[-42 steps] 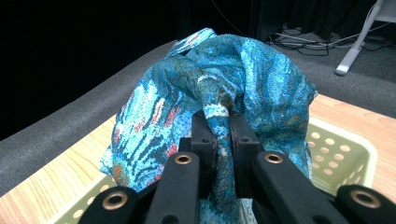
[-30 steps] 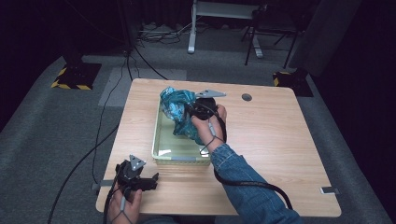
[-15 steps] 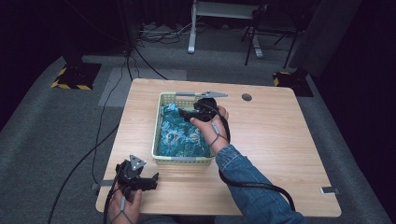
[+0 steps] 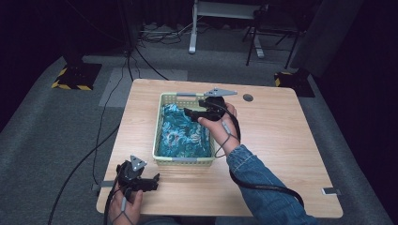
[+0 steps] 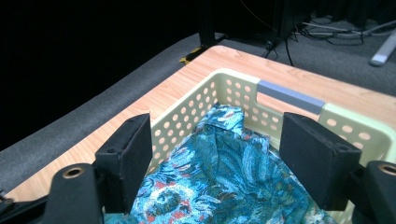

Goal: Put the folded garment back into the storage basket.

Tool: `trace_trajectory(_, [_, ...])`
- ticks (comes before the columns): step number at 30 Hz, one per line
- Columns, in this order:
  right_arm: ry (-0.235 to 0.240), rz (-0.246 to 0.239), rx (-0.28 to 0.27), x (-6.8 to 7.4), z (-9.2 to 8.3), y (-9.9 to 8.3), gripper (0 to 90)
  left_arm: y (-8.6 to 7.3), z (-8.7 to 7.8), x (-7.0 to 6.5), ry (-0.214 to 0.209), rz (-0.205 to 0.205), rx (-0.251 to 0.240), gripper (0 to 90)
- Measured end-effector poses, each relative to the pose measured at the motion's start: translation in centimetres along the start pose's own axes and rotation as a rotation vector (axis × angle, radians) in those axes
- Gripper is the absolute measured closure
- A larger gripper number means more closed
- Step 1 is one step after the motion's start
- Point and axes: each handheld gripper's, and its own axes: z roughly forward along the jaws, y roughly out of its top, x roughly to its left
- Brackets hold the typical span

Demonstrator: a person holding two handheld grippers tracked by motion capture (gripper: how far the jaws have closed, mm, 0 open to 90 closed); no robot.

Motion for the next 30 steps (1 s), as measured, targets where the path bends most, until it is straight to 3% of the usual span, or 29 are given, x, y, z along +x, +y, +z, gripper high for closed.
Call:
trace_trajectory(9, [0.008, -0.041, -0.035, -0.4, -2.9, 1.2, 26.0, 0.0, 0.0, 0.0, -0.001, 0.001, 0.002, 0.3])
trace_trajectory(30, [-0.009, -0.06, -0.022, -2.9, -7.1, 1.7, 24.4, 0.0, 0.0, 0.0, -0.001, -0.001, 0.0, 0.3])
